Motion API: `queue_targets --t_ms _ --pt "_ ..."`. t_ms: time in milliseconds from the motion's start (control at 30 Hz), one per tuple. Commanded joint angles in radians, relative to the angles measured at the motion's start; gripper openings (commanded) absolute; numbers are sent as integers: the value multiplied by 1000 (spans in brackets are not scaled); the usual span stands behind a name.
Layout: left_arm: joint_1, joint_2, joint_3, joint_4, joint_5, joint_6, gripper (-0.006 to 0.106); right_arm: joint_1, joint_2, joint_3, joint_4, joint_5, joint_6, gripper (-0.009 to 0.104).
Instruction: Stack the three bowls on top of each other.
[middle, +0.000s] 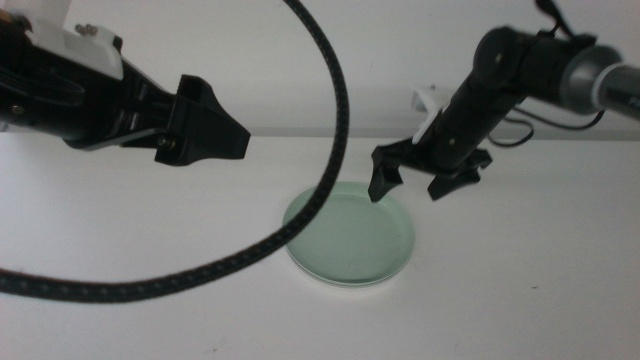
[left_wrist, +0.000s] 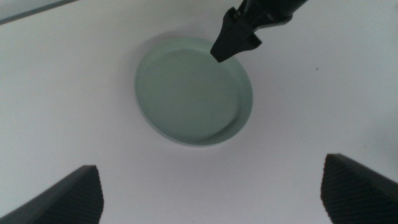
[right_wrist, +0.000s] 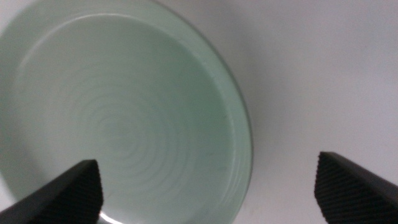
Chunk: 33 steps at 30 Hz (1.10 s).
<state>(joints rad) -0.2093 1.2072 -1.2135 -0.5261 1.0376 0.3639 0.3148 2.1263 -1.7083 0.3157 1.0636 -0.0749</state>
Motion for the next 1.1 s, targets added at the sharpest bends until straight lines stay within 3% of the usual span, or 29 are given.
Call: queue_targets --t_ms 0,233,433,567,800,900,1067 --pt "-1 -2 3 -2 3 -7 94 -22 -61 -33 1 53 -27 93" --pt "-1 -2 3 -2 -6 4 94 -197 -324 -2 3 156 -53 93" --pt "-1 -2 3 -2 -8 4 94 -414 -675 263 5 107 -70 93" --pt "-1 -2 3 -2 -10 4 94 -500 -1004 494 7 -9 -87 93" --pt "-1 -2 3 1 -12 4 94 -497 -1447 808 10 -280 -143 93" --pt "-1 -7 3 56 -23 4 94 -474 -1506 868 -15 -337 -145 93" --pt "-1 -107 89 291 -266 4 94 -454 -1482 896 -70 -370 -145 93"
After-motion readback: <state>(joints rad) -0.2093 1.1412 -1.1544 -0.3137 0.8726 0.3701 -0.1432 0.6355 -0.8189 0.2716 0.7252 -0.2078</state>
